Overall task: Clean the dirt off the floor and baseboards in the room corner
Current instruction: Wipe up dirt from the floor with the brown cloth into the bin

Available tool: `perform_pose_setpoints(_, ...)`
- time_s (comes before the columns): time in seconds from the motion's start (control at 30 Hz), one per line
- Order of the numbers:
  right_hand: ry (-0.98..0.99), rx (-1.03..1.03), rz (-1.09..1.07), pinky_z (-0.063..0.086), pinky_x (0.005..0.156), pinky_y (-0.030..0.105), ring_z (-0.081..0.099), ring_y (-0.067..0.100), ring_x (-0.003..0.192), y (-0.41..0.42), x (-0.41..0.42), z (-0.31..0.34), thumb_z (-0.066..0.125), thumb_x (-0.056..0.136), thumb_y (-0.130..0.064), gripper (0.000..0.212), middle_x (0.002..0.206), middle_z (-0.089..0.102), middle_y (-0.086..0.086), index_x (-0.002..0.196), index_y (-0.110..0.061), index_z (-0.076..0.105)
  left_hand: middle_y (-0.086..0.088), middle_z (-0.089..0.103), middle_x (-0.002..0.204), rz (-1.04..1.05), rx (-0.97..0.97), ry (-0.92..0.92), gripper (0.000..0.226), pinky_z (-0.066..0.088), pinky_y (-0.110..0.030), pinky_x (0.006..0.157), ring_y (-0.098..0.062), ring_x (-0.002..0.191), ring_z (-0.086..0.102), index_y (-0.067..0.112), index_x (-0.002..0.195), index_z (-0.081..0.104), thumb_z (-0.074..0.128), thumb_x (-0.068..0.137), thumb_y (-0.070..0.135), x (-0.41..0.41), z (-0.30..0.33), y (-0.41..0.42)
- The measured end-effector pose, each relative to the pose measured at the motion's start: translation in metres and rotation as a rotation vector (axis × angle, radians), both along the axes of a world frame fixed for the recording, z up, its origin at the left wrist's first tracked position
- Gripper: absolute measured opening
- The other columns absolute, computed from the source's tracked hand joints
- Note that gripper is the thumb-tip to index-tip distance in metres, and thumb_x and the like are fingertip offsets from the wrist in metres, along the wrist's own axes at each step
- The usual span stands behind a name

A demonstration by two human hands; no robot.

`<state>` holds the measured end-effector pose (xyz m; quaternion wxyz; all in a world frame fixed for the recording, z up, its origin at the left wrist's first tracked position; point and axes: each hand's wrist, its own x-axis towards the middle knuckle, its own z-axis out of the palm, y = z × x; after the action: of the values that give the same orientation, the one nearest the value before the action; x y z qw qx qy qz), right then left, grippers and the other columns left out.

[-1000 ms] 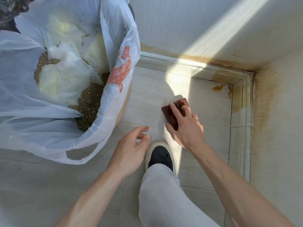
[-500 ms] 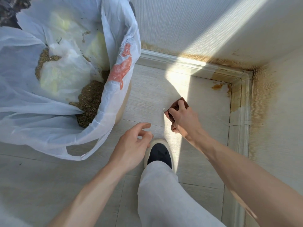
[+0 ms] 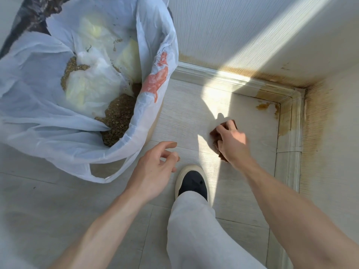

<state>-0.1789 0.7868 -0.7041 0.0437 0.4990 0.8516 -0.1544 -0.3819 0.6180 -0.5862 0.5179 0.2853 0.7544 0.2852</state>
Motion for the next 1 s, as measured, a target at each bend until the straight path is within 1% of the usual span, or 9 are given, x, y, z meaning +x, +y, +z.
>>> perform_pose_setpoints(0.2, 0.408, -0.054, -0.552, 0.039, 0.072, 0.029, 0.056, 0.019, 0.077, 0.006, 0.035, 0.019, 0.073, 0.083, -0.007, 0.017, 0.088, 0.062, 0.003, 0.087, -0.016, 0.060, 0.018, 0.070, 0.109, 0.004, 0.091, -0.007, 0.033, 0.056, -0.046, 0.093, -0.004, 0.091, 0.071, 0.051, 0.125, 0.058, 0.050, 0.094, 0.047, 0.005, 0.021, 0.002)
perform_pose_setpoints(0.3, 0.796, -0.248, -0.661, 0.045, 0.073, 0.034, 0.055, 0.014, 0.072, 0.002, 0.042, 0.064, 0.070, 0.083, -0.004, 0.018, 0.080, 0.061, -0.003, 0.086, -0.019, 0.061, 0.022, 0.068, 0.114, -0.059, 0.236, -0.012, 0.033, 0.057, -0.041, 0.094, -0.007, 0.101, 0.070, 0.048, 0.129, 0.059, 0.051, 0.099, 0.037, 0.007, 0.051, 0.008)
perform_pose_setpoints(0.4, 1.070, -0.381, -0.595, 0.046, 0.050, 0.021, 0.052, 0.007, 0.053, 0.007, 0.013, 0.144, 0.059, 0.090, 0.013, 0.020, 0.082, 0.057, 0.011, 0.095, -0.006, 0.060, 0.017, 0.070, 0.114, -0.066, 0.478, 0.016, 0.033, 0.059, -0.036, 0.090, -0.010, 0.101, 0.072, 0.037, 0.129, 0.063, 0.052, 0.105, 0.017, -0.001, 0.095, 0.013)
perform_pose_setpoints(0.47, 1.076, -0.398, -0.436, 0.037, 0.039, 0.017, 0.046, 0.006, 0.044, 0.014, -0.024, 0.202, 0.058, 0.088, 0.012, 0.018, 0.082, 0.057, 0.014, 0.097, -0.004, 0.059, 0.015, 0.072, 0.111, -0.007, 0.635, 0.101, 0.031, 0.059, -0.035, 0.085, -0.012, 0.100, 0.074, 0.032, 0.125, 0.066, 0.053, 0.103, 0.012, -0.018, 0.124, 0.020)
perform_pose_setpoints(0.57, 1.043, -0.496, -0.075, 0.041, 0.045, 0.023, 0.053, 0.014, 0.050, 0.021, -0.090, 0.265, 0.060, 0.086, 0.008, 0.026, 0.081, 0.065, 0.007, 0.092, -0.017, 0.060, 0.015, 0.074, 0.105, 0.169, 0.753, 0.294, 0.034, 0.060, -0.033, 0.082, -0.011, 0.096, 0.073, 0.033, 0.114, 0.068, 0.055, 0.102, 0.004, -0.060, 0.142, 0.026)
perform_pose_setpoints(0.63, 0.949, -0.589, 0.065, 0.049, 0.047, 0.037, 0.060, 0.035, 0.055, 0.025, -0.130, 0.287, 0.064, 0.086, 0.002, 0.022, 0.090, 0.069, 0.022, 0.095, -0.018, 0.063, 0.015, 0.072, 0.110, 0.207, 0.756, 0.423, 0.039, 0.060, -0.036, 0.086, -0.011, 0.101, 0.071, 0.036, 0.114, 0.069, 0.054, 0.100, 0.002, -0.081, 0.144, 0.027)
perform_pose_setpoints(0.7, 0.850, -0.645, 0.106, 0.054, 0.059, 0.054, 0.065, 0.047, 0.070, 0.027, -0.162, 0.300, 0.066, 0.082, -0.010, 0.016, 0.102, 0.071, 0.029, 0.094, -0.021, 0.069, 0.013, 0.066, 0.120, 0.133, 0.729, 0.531, 0.039, 0.058, -0.037, 0.091, -0.010, 0.111, 0.066, 0.029, 0.120, 0.071, 0.053, 0.099, 0.002, -0.090, 0.141, 0.024)
perform_pose_setpoints(0.87, 0.642, -0.929, 0.099, 0.056, 0.073, 0.047, 0.069, 0.024, 0.077, 0.016, -0.205, 0.297, 0.065, 0.097, -0.043, 0.030, 0.097, 0.077, 0.014, 0.105, -0.015, 0.073, 0.010, 0.047, 0.143, -0.029, 0.646, 0.629, 0.046, 0.045, -0.038, 0.109, -0.016, 0.129, 0.050, 0.022, 0.138, 0.061, 0.054, 0.098, 0.000, -0.078, 0.128, 0.017)
perform_pose_setpoints(1.0, 0.725, -0.966, 0.013, 0.056, 0.090, 0.059, 0.071, 0.031, 0.083, 0.006, -0.218, 0.288, 0.061, 0.099, -0.011, 0.009, 0.088, 0.069, 0.016, 0.095, -0.009, 0.069, 0.012, 0.036, 0.157, -0.009, 0.543, 0.719, 0.054, 0.031, -0.028, 0.118, -0.018, 0.139, 0.039, 0.027, 0.151, 0.049, 0.056, 0.100, 0.011, -0.074, 0.123, 0.014)
